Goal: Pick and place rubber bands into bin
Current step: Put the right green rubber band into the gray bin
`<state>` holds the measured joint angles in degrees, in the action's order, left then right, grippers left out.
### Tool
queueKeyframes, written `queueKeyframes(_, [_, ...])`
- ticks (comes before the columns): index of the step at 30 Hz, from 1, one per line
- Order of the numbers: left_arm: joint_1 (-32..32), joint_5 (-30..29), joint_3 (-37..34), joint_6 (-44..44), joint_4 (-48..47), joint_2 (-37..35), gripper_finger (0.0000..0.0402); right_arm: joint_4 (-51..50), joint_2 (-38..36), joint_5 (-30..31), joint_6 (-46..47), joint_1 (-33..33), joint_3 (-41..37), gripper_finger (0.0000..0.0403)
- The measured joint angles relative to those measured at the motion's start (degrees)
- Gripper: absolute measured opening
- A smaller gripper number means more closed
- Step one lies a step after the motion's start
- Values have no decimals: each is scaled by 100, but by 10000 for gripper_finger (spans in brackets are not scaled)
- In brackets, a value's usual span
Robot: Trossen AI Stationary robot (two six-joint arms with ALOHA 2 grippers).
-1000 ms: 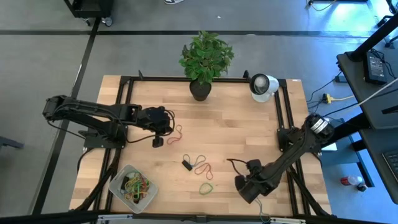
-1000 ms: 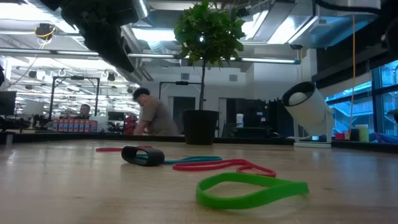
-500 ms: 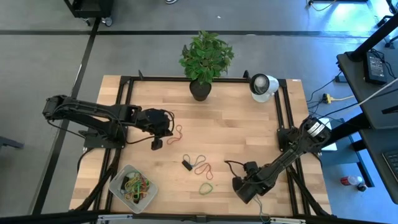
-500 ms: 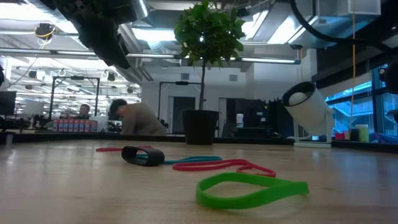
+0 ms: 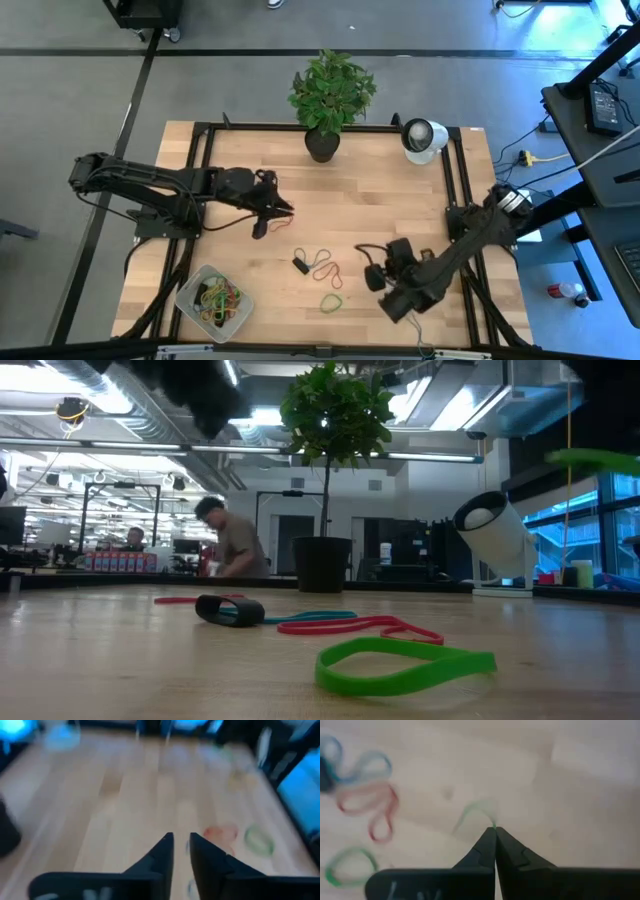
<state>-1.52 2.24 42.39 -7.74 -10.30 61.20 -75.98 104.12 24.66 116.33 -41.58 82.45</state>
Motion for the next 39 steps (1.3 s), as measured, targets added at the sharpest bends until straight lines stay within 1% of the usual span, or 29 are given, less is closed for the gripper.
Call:
queueKeyframes(2, [0, 123, 0, 43, 517, 14, 80, -258, 1, 289, -422, 129, 287, 2])
queueKeyframes(5, [0, 315, 0, 53, 1270, 47, 122, -197, 2, 778, -1246, 352, 709, 2])
queueKeyframes(10, [-16, 393, 0, 48, 1991, 65, 192, -28, 2, 1758, -2690, 826, 1393, 1])
queueKeyframes(13, [-96, 372, 0, 40, 2257, 67, 220, 294, 2, 2033, -3843, 1094, 1862, 2])
queueKeyframes(16, [-227, 370, 0, -46, 2559, 62, 234, 1029, 2, 2147, -5281, 1406, 2283, 1])
queueKeyframes(18, [-322, 300, 0, -53, 2655, 65, 237, 1723, 2, 2164, -6294, 1597, 2503, 1])
queueKeyframes(21, [-456, 122, 0, -74, 2713, 65, 237, 3007, 0, 2144, -7748, 1836, 2629, 1])
queueKeyframes(23, [-527, -16, 0, -131, 2710, 65, 237, 3864, 0, 1962, -8598, 1975, 2630, 1])
queueKeyframes(25, [-587, -150, 0, -175, 2707, 65, 237, 4587, 28, 1665, -9209, 2107, 2632, 1])
queueKeyframes(26, [-603, -191, 0, -180, 2707, 65, 237, 4886, 54, 1560, -9428, 2155, 2634, 1])
queueKeyframes(28, [-654, -220, 0, -175, 2716, 65, 238, 5168, 130, 1482, -9707, 2226, 2636, 0])
queueKeyframes(33, [-810, -221, 0, -165, 2721, 65, 237, 5027, 261, 1441, -9678, 2306, 2632, 0])
queueKeyframes(39, [-835, -310, 0, -158, 2721, 65, 237, 5008, 284, 1425, -9612, 2312, 2599, 0])
